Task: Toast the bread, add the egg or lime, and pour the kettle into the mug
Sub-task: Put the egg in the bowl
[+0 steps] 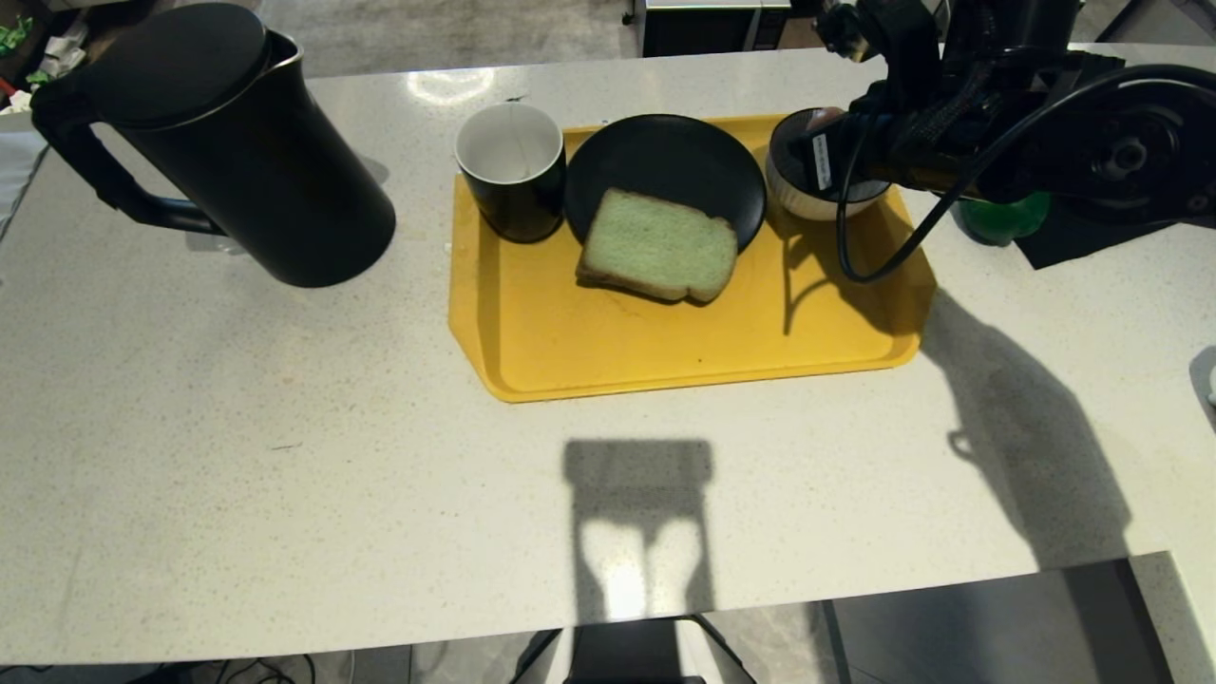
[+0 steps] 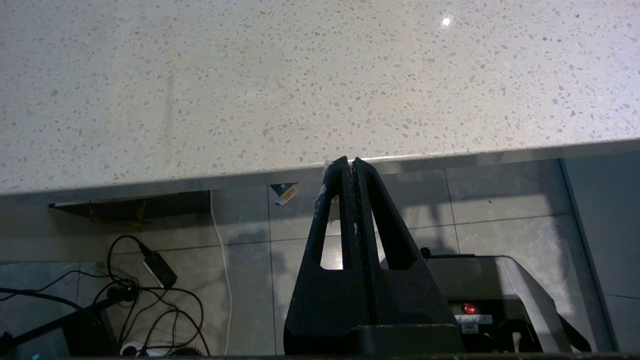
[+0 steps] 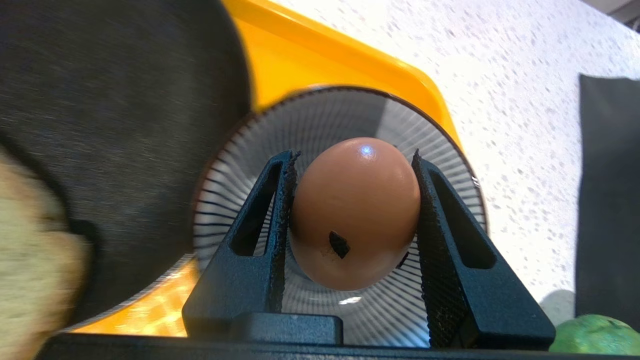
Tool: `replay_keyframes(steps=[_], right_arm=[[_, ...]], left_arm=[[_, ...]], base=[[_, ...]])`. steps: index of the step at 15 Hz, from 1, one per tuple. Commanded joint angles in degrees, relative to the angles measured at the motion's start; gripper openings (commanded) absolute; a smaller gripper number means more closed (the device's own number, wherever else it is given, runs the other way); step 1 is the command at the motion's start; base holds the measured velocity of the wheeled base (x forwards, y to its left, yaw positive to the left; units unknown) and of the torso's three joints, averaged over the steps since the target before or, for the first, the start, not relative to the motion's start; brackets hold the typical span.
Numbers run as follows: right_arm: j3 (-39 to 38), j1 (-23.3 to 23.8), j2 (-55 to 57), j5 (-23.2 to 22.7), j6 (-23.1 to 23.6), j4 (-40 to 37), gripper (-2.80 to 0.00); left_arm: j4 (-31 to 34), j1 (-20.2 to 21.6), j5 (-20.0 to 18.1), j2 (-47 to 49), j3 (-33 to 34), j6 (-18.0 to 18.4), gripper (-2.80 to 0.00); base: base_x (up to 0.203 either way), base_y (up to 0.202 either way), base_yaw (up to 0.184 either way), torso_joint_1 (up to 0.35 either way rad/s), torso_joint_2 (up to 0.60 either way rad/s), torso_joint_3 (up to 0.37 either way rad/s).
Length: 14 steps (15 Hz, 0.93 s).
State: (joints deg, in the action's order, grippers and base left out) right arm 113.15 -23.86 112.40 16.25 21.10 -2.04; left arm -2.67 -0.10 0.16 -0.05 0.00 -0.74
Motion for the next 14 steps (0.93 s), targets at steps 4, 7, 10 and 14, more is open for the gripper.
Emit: replay_keyframes(steps=[4,7,10,14], right_arm=[[0.0,2.9,0.0,0.1,0.3,0.1,-2.80],[0.0,2.9,0.3,0.0,0.5,0.1,-2.80],[-0.1,2.9,0.4,-0.1,0.9,0.1,-2.80],[-0.3,2.9,0.3,-0.2,1.3,0.1,-2.80]], left_arm=[[-0.1,0.0,0.0,0.0,0.9,0.0,-2.80],[-0.1,0.0,0.0,0.0,0.9,0.0,-2.80],[-0.1,0.0,0.0,0.0,0.9,0.0,-2.80],[-0.1,0.0,0.0,0.0,0.9,0.0,-2.80]], base=[[0.000,0.000,0.000,0.000,0.00,0.000],[0.000,0.000,0.000,0.000,0.00,0.000],[0.000,0.000,0.000,0.000,0.00,0.000],[0.000,0.000,0.000,0.000,0.00,0.000]])
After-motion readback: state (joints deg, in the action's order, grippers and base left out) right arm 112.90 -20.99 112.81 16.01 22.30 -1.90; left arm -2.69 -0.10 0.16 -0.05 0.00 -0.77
